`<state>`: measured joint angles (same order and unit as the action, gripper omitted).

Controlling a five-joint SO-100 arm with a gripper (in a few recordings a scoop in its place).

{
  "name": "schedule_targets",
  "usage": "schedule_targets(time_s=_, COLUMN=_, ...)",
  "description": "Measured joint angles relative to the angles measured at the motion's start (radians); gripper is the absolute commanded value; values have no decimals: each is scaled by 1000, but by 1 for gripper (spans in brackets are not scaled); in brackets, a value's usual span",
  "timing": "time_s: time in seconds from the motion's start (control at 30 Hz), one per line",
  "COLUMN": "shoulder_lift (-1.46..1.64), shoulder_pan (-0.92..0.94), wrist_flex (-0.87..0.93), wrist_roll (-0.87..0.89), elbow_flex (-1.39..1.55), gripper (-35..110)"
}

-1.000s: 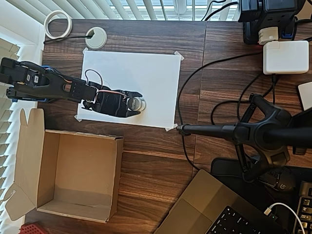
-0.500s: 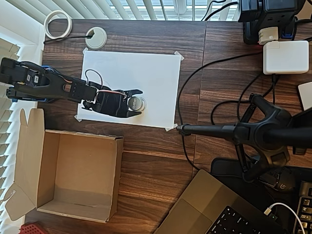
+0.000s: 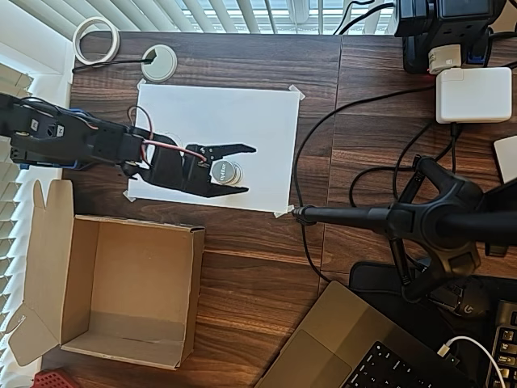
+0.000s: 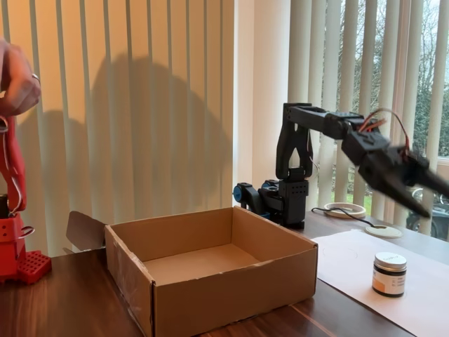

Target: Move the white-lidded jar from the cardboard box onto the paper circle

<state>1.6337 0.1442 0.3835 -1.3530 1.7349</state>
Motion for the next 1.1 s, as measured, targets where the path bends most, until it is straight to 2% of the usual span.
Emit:
schedule_targets(time_s=0.23, shoulder_lift=265, shoulder_pan=-9, wrist_flex=6, wrist_roll=371, elbow_flex=110, gripper=26)
schedule_targets(time_s=0.37, shoulder_lift=431, shoulder_pan=-61, wrist_flex=127, wrist_roll=588, elbow_flex=202, gripper=21)
schedule_targets(time_s=0.53, shoulder_lift=646, shoulder_pan=-138, wrist_flex=247, wrist_roll=778, elbow_flex=396, gripper=17)
schedule_targets(time_s=0.83, shoulder_lift=1089, shoulder_pan=-193, wrist_flex=259, wrist_roll=940, elbow_flex=904, gripper=0)
schedule_targets(time_s=1.1, shoulder_lift=1359, shoulder_pan=-215, wrist_flex=357, wrist_roll=1014, elbow_flex=1169, gripper=0)
